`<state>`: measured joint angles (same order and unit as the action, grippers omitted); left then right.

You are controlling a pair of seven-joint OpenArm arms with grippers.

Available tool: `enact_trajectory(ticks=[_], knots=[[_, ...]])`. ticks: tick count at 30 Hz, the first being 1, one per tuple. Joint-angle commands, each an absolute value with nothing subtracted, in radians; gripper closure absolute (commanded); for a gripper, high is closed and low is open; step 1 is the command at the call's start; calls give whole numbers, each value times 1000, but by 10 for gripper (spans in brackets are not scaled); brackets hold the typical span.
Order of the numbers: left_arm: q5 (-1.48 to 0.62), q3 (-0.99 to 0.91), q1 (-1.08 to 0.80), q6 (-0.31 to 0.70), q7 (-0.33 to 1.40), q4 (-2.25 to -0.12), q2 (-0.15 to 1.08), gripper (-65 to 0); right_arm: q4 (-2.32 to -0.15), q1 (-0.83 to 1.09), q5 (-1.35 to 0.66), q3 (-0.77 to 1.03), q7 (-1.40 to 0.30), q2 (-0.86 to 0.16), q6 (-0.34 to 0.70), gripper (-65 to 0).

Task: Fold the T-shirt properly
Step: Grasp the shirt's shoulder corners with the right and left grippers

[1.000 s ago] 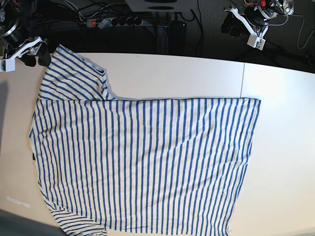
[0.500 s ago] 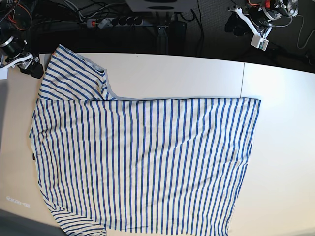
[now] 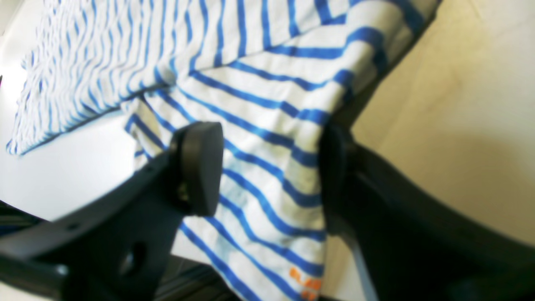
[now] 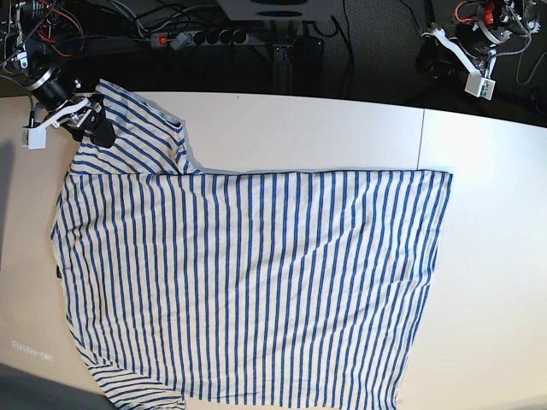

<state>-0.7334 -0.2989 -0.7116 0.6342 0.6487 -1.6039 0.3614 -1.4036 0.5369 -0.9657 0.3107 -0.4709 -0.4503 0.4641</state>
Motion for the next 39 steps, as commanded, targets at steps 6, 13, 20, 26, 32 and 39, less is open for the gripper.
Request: enact_trajectory(ticks=[6, 13, 20, 26, 32, 39], knots=[[-805, -330, -703, 652, 637, -1691, 436, -282, -1390, 551, -871, 289, -607, -443, 502, -353], [-860, -347, -622, 632, 679, -1699, 531, -282, -1390, 530, -870, 289, -595, -443, 502, -178], [-887, -347, -543, 632, 689, -1697, 580, -282, -1390, 496, -786, 289, -579, -443, 501, 0], [-881, -343, -440, 613, 688, -1568, 581, -282, -1390, 487, -773, 289, -580, -443, 502, 0], [-907, -279, -311, 614, 702, -1414, 582, -320, -1390, 476, -774, 289, -580, -443, 501, 0], [-952, -197, -282, 614, 699, -1392, 573, -319, -1390, 471, -765, 289, -580, -443, 501, 0]])
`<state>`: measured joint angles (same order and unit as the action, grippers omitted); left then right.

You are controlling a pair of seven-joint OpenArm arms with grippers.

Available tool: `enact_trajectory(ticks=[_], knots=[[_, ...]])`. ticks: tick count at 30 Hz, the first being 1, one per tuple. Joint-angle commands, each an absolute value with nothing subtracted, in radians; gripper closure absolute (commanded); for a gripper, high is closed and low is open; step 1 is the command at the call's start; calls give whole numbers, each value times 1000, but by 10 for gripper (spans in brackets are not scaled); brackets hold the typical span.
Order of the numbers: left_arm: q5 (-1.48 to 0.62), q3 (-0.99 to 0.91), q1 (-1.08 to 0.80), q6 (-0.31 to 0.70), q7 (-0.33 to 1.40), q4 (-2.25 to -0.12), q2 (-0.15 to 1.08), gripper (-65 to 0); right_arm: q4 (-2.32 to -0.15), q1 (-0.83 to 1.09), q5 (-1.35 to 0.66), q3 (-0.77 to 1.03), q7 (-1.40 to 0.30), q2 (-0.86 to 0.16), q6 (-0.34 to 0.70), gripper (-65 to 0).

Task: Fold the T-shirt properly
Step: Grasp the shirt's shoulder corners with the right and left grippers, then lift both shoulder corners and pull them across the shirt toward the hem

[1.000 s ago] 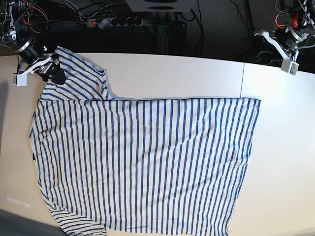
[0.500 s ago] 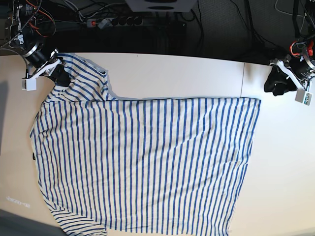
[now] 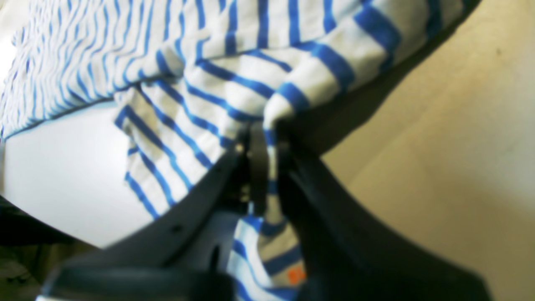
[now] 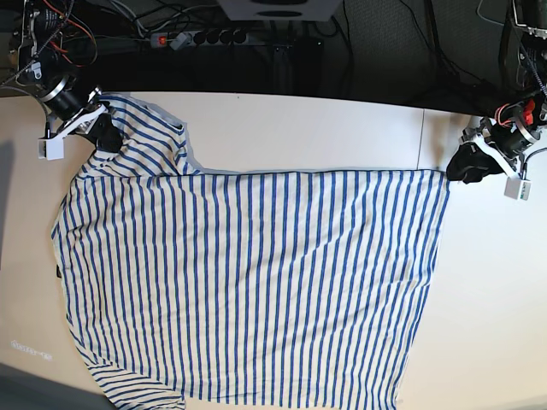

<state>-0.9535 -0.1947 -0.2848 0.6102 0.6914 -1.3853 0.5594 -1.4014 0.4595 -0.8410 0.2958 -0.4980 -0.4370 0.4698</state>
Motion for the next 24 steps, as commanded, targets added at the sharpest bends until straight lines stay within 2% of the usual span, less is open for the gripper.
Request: enact_trajectory(ticks=[1, 6, 11, 17, 20, 24], knots=[[-954, -197, -282, 614, 699, -1392, 573, -319, -1390, 471, -765, 289, -580, -443, 501, 0], [-954, -197, -283, 614, 697, -1392, 573, -319, -1390, 471, -766, 289, -580, -443, 501, 0], [-954, -197, -282, 614, 625, -1399, 573, -319, -1390, 471, -766, 289, -580, -443, 501, 0], [-1007, -197, -279, 626, 734, -1458, 561, -319, -1390, 470, -766, 289, -579, -443, 501, 0], [-1014, -197, -279, 666, 746, -1492, 560, -320, -1390, 468, -766, 289, -580, -443, 501, 0], [-1013, -196, -268, 667, 754, -1495, 560, -321, -1390, 468, -766, 289, -580, -443, 501, 0]])
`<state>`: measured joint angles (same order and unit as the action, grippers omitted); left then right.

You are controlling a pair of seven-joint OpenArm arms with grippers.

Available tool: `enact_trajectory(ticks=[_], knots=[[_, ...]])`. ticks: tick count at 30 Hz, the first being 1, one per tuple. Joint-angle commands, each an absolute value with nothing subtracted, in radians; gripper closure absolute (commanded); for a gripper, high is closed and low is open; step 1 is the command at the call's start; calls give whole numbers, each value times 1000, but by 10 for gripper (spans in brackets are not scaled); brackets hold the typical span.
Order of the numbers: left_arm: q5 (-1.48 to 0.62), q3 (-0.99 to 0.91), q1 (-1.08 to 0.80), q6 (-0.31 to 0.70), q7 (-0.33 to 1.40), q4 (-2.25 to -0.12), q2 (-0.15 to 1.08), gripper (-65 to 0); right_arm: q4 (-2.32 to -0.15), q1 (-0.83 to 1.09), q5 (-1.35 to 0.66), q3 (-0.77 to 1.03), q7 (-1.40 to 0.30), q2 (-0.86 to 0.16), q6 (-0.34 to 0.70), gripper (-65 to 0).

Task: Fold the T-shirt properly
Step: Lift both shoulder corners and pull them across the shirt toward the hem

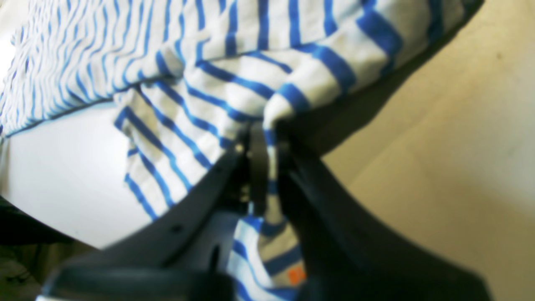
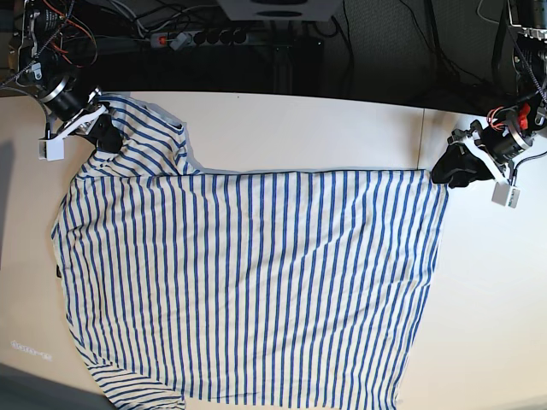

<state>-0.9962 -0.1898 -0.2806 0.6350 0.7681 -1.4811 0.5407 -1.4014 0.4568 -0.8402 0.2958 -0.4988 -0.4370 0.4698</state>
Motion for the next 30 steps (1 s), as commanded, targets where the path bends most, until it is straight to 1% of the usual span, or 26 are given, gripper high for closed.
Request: enact_trajectory(ticks=[1, 5, 10, 13, 14, 18, 26, 30], knots=[[-1013, -197, -265, 667, 754, -1495, 559, -321, -1390, 467, -766, 289, -580, -443, 501, 0], [-987, -196, -237, 668, 754, -1483, 560, -321, -1390, 463, -766, 289, -580, -443, 502, 0], [-975, -195, -199, 670, 753, -1399, 560, -323, -1390, 462, -766, 289, -580, -443, 502, 0], [-961, -195, -178, 670, 753, -1355, 560, -404, -1390, 459, -766, 289, -580, -443, 501, 0], [-961, -195, -176, 670, 753, -1348, 560, -419, -1390, 459, -766, 289, -580, -443, 501, 0], [-961, -177, -175, 670, 753, -1347, 560, -420, -1390, 460, -766, 289, -580, -443, 501, 0], [-861, 22, -113, 669, 749, -1346, 559, -420, -1390, 455, -766, 289, -580, -443, 501, 0], [-844, 63, -89, 669, 752, -1343, 560, -420, -1390, 455, -766, 289, -580, -443, 501, 0]])
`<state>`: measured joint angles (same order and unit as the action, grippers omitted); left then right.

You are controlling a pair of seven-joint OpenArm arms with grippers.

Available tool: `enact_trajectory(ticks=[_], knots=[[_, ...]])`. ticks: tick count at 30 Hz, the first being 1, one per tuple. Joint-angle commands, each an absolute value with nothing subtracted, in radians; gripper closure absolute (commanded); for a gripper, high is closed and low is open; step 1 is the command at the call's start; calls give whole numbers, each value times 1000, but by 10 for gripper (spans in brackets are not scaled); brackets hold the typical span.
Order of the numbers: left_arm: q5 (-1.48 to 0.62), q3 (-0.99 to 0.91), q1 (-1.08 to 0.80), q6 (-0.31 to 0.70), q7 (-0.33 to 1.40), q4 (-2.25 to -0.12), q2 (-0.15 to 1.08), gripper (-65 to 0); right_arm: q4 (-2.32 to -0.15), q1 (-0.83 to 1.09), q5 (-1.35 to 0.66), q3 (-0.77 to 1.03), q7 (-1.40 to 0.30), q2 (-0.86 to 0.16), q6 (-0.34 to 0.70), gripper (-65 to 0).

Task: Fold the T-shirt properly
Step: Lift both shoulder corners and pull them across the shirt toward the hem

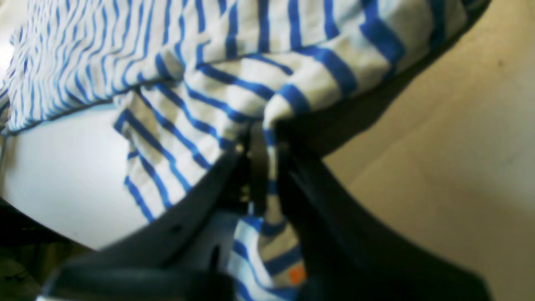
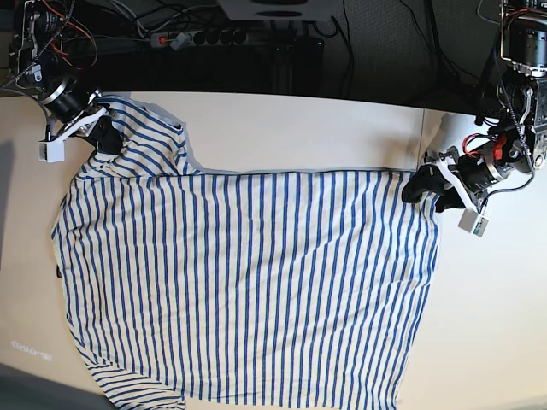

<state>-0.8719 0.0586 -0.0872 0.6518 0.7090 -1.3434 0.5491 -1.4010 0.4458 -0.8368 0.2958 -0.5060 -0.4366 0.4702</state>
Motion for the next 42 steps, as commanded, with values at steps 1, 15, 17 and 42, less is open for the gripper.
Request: enact_trajectory(ticks=[1, 15, 17, 42], knots=[[-844, 67, -87, 669, 751, -1343, 559, -419, -1390, 455, -766, 289, -580, -443, 502, 0], [-764, 66, -77, 679, 648, -1343, 560, 0, -1390, 454, -759, 289, -580, -447, 502, 0], [-772, 54, -66, 698, 648, -1343, 561, 0, -1392, 454, -759, 290, -580, -455, 502, 0], [-1216, -77, 65, 698, 985, -1349, 601, 0, -1557, 382, -987, 491, -749, -722, 589, 0]])
